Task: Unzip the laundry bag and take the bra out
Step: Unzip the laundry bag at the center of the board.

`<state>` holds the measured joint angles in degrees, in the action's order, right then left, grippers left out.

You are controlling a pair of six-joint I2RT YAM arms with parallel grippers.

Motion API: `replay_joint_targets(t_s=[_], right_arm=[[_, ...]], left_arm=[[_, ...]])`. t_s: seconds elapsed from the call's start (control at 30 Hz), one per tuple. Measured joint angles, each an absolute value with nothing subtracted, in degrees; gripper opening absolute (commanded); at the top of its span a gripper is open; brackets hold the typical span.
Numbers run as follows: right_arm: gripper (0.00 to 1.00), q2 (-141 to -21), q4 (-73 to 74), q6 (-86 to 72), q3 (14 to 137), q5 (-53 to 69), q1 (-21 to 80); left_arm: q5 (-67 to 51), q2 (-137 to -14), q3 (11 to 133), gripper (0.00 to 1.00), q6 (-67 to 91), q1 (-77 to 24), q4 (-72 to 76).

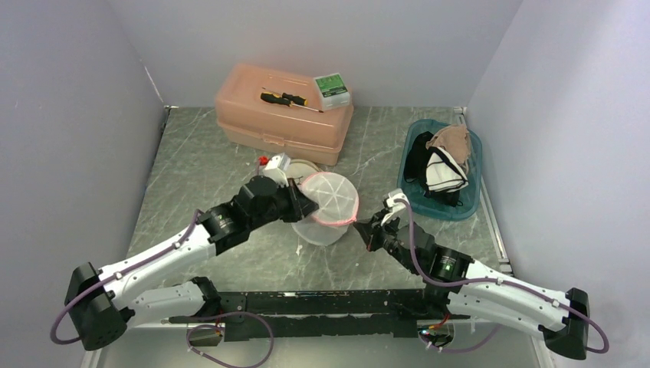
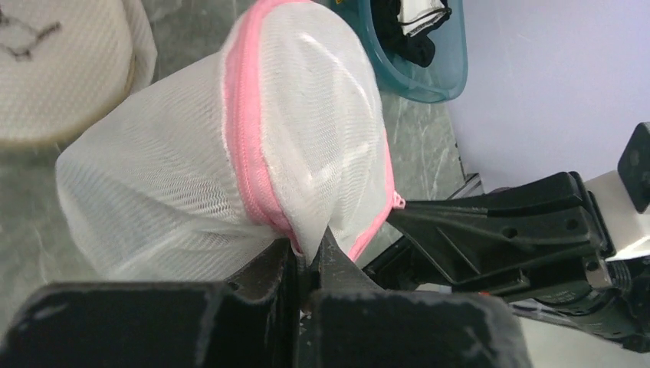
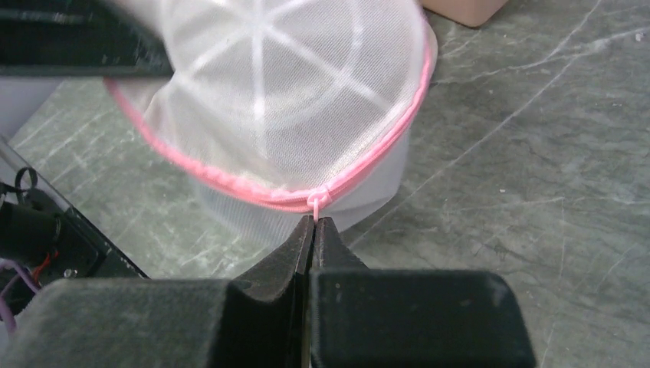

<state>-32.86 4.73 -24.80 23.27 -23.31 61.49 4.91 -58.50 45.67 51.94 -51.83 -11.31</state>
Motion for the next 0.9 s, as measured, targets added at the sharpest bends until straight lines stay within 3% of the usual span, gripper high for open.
replay_joint_targets(t_s=[0.1,0.3,0.4,0.47,0.7,0.77,0.9], right_arm=[[0.0,-32.8,5.3,-24.3,23.2,-23.3,62.5],[0.0,-32.8,3.6,-25.3,19.1,-22.0,65.1],[0.0,-35.1,1.5,-26.4,17.0,-20.8,66.7],[0.0,-36.9,-0.1,-27.1,15.9,-20.1,67.6],[0.0,-39.4,-3.7,-29.2,14.8,-19.6,68.4],[0.0,-39.6,-4.5,-29.6,14.7,-19.9,68.4],[0.0,-40.3,-5.8,-30.1,14.7,-21.0,68.4]], left_arm=[[-1.5,-60.9,46.4,0.08,46.9,-47.3,-8.1],[-15.8,-64.9,41.8,0.26,42.3,-39.5,0.4],[-18.8,-65.8,37.1,0.62,42.9,-37.2,4.6],[-18.5,-66.2,34.6,0.78,43.8,-36.2,5.3],[-10.7,-57.6,32.3,0.83,51.3,-35.4,-2.2],[-7.6,-51.6,30.9,0.94,56.3,-36.2,-4.3],[2.0,-41.1,26.6,0.95,68.1,-45.5,-8.2]])
